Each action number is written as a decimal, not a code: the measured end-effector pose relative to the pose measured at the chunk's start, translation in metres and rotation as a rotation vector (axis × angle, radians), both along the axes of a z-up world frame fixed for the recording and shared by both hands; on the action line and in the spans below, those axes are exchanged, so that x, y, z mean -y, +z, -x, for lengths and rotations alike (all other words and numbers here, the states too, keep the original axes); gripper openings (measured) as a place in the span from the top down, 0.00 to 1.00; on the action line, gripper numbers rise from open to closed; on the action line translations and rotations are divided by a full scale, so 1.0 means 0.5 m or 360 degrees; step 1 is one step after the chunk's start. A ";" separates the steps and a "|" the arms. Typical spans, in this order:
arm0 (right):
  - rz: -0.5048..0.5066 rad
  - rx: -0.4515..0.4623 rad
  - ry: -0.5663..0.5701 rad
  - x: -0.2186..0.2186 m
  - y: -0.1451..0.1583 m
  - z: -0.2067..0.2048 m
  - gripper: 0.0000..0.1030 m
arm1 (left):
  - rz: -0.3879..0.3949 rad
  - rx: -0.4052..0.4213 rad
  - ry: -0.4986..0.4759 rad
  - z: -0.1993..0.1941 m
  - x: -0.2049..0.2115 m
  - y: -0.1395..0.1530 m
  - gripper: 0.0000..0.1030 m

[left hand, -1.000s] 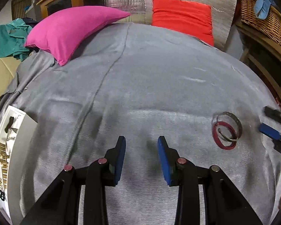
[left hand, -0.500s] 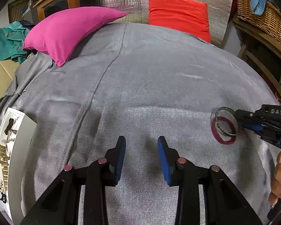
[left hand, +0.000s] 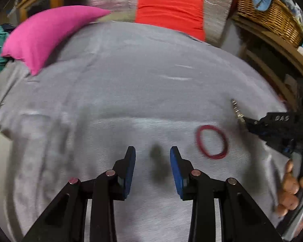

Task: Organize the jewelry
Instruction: 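Grasp the red bangle with the left tool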

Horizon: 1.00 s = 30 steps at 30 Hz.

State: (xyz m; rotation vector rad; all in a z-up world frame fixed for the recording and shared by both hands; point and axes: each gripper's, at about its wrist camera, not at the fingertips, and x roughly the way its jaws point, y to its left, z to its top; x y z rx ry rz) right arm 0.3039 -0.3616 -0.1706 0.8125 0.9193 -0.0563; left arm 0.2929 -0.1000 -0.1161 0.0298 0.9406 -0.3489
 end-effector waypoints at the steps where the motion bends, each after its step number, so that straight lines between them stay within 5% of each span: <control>1: -0.0001 -0.0003 -0.0009 0.007 -0.002 0.002 0.96 | 0.0020 -0.0006 -0.0014 -0.006 0.011 0.000 0.65; 9: -0.0048 0.0014 -0.0019 0.030 -0.002 0.013 0.96 | -0.0020 -0.0084 -0.0158 -0.041 0.108 -0.046 0.65; 25: -0.0132 0.0022 -0.0024 0.032 -0.006 0.018 0.96 | -0.0013 -0.0100 -0.0235 -0.035 0.134 -0.051 0.66; 30: -0.0136 0.0015 -0.0029 0.037 -0.009 0.022 0.96 | -0.0029 -0.0076 -0.0243 -0.035 0.133 -0.050 0.93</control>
